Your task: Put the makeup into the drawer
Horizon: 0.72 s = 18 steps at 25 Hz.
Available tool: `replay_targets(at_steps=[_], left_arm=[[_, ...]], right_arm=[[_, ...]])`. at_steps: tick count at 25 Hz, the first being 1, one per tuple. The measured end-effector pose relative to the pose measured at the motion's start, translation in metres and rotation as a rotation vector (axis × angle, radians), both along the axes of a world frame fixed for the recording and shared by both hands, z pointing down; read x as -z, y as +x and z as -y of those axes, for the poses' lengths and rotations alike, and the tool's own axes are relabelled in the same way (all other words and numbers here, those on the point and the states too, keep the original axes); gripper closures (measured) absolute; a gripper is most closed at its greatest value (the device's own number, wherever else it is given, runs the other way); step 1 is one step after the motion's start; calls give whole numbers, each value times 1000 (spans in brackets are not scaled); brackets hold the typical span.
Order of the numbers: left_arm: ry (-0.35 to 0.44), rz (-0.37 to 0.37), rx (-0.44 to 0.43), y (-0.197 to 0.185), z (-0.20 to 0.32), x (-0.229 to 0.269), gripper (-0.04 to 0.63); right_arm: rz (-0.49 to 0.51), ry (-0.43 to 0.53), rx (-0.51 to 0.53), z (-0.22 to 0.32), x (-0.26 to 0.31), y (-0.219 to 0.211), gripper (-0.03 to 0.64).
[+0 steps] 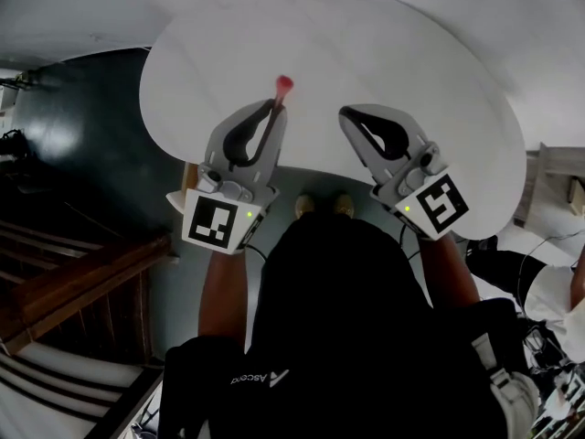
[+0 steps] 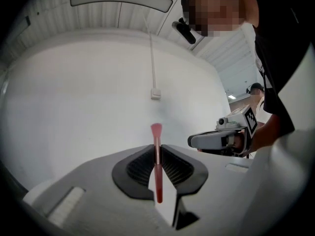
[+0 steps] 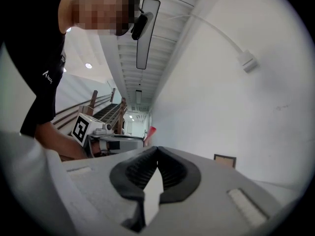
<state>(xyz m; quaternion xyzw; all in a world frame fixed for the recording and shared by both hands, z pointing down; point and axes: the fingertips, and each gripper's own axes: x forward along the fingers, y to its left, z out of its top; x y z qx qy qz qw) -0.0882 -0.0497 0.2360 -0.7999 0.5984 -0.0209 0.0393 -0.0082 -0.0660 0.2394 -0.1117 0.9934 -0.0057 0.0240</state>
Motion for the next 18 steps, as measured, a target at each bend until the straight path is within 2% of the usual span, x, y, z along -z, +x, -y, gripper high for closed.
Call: replay_targets(at_steps=[6,12,18], left_arm=[[55,-16,142,-54,-65,15,541],[51,-7,269,-69,-84,7,541],[10,-24,408,-143,-139,-11,541]], right_arm=[[-13,11,124,-47,7,-52,614],[-10,10,226,-57,1,-62,614],[-29,15,315,-101,-1,-121,614]])
